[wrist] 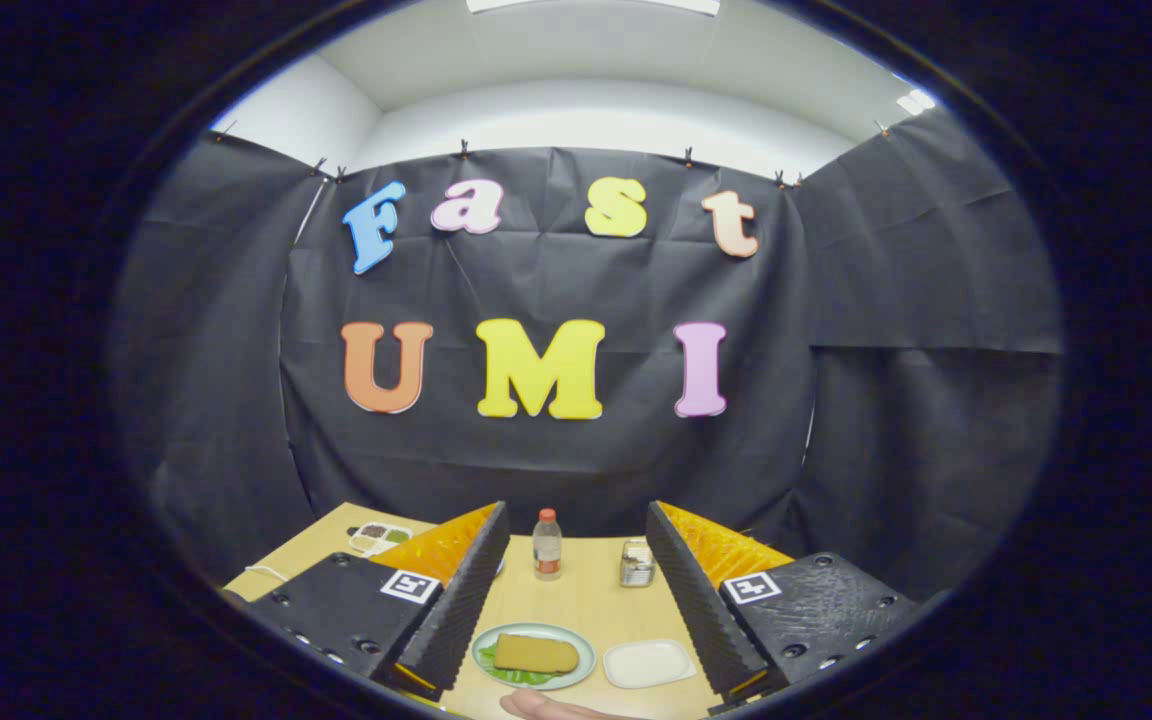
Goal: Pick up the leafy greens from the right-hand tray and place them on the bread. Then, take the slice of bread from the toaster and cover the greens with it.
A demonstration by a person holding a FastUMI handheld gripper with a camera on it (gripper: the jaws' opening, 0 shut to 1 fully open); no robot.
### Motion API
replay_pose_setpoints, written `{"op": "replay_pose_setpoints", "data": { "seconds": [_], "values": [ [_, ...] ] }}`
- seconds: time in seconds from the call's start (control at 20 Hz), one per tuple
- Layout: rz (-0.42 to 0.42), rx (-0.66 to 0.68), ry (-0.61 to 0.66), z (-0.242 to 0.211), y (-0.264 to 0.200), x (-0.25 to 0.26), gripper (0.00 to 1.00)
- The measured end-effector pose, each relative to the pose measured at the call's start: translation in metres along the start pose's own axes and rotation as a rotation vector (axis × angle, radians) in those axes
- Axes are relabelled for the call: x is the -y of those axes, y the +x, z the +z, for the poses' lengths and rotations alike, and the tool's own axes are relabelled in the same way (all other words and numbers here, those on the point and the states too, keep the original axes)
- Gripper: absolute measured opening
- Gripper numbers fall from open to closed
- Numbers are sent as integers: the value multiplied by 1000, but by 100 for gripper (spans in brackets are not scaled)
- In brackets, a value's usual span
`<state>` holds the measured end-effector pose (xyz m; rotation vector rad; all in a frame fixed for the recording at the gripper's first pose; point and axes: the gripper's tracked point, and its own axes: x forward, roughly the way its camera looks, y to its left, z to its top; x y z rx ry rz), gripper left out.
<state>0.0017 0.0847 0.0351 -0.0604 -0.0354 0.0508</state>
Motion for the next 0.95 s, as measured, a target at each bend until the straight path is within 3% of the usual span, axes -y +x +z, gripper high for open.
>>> {"op": "replay_pose_setpoints", "data": {
  "seconds": [0.5, 0.95],
  "values": [
    [-15, 33, 2, -4, -32, 19, 97],
    [-36, 19, -5, -22, -26, 30, 96]
  ]
}}
